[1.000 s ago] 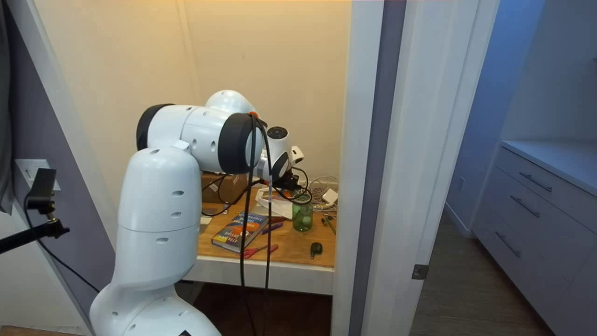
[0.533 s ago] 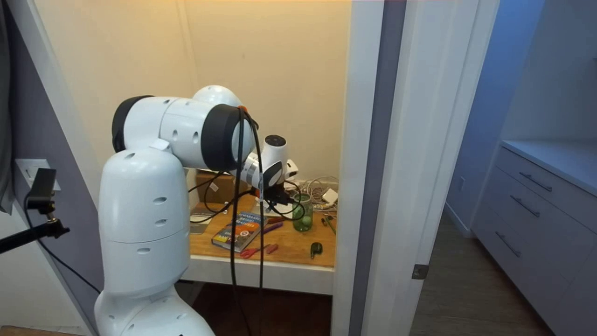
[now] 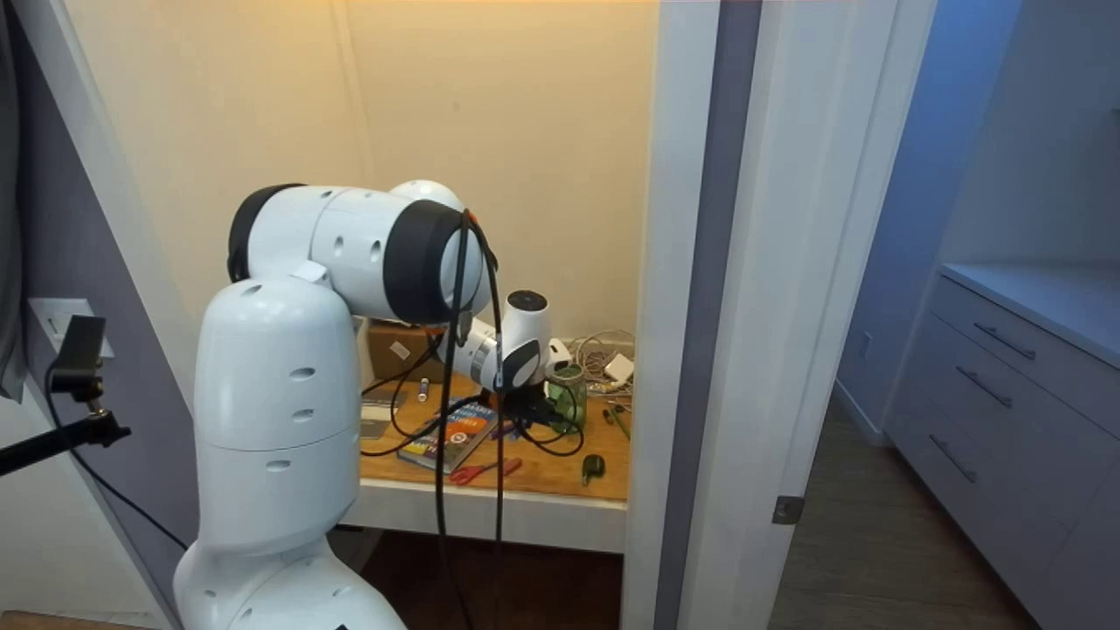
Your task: Put the blue marker on the table then put the purple marker on the green bottle
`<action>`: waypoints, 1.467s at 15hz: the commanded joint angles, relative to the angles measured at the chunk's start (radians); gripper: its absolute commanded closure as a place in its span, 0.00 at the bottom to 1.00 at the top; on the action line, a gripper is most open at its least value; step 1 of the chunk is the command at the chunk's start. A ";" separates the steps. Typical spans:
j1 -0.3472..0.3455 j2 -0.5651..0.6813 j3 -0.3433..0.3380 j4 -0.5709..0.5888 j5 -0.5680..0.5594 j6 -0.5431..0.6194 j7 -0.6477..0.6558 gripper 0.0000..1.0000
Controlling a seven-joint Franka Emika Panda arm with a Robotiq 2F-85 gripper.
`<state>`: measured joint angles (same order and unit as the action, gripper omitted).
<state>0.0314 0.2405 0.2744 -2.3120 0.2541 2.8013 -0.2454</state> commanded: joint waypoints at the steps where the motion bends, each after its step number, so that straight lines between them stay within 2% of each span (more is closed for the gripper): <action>1: 0.016 0.082 -0.014 0.010 -0.018 0.099 0.009 0.96; 3: 0.007 0.136 0.000 0.028 -0.021 0.150 0.005 0.96; 7: 0.012 0.226 -0.017 0.049 -0.091 0.211 0.027 0.96; 12: 0.029 0.304 -0.053 0.098 -0.179 0.225 0.056 0.96; 16: 0.030 0.344 -0.058 0.145 -0.199 0.225 0.071 0.95; 17: 0.033 0.348 -0.062 0.152 -0.201 0.220 0.076 0.70; 18: 0.032 0.352 -0.059 0.160 -0.201 0.218 0.077 0.57; 22: 0.028 0.332 -0.049 0.170 -0.192 0.173 0.095 0.29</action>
<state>0.0461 0.5802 0.2310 -2.1666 0.0826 3.0120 -0.1991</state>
